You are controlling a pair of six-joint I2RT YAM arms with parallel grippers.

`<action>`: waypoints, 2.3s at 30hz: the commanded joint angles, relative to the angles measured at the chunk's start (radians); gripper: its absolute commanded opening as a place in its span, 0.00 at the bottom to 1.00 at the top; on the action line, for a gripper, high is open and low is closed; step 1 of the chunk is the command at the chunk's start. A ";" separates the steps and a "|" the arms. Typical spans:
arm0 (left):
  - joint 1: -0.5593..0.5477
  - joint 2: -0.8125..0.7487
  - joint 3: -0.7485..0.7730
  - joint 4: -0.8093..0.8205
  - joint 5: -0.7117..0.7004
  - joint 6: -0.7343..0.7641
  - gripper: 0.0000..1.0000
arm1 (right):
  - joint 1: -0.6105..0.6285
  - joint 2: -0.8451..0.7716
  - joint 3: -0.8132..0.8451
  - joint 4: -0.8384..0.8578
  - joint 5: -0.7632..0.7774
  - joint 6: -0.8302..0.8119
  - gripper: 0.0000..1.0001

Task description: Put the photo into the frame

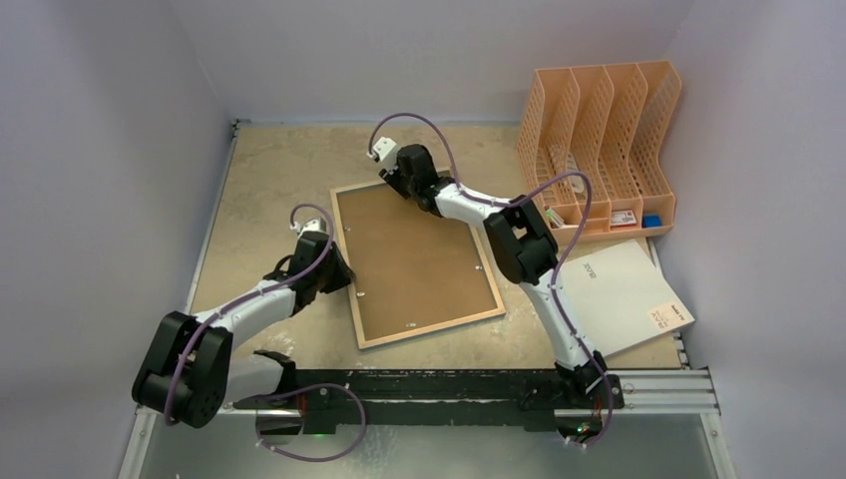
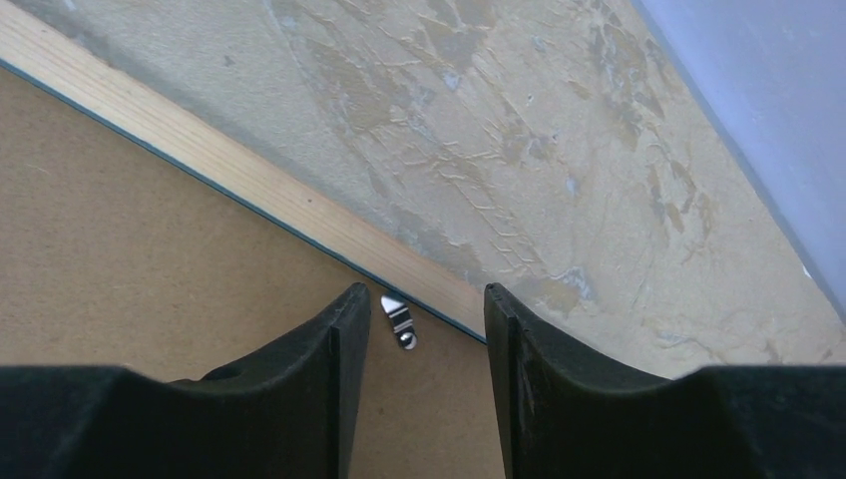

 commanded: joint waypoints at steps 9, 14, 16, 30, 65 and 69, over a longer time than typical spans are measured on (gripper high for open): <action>0.014 0.030 0.010 -0.029 -0.026 0.003 0.21 | -0.024 0.005 0.030 -0.038 0.091 -0.013 0.39; 0.014 0.029 0.007 -0.035 -0.032 0.004 0.21 | -0.032 0.011 0.016 -0.025 0.091 -0.006 0.29; 0.014 0.032 0.008 -0.039 -0.037 0.003 0.20 | -0.038 0.011 0.009 -0.020 0.089 -0.004 0.27; 0.026 0.014 -0.011 -0.061 -0.051 -0.004 0.14 | -0.056 0.002 -0.008 0.017 0.080 0.031 0.19; 0.027 0.023 0.093 -0.036 -0.016 0.013 0.71 | -0.191 -0.807 -0.918 -0.116 -0.054 0.959 0.68; 0.028 0.062 0.096 0.003 0.019 0.003 0.71 | -0.192 -0.823 -0.988 -0.051 -0.160 0.965 0.63</action>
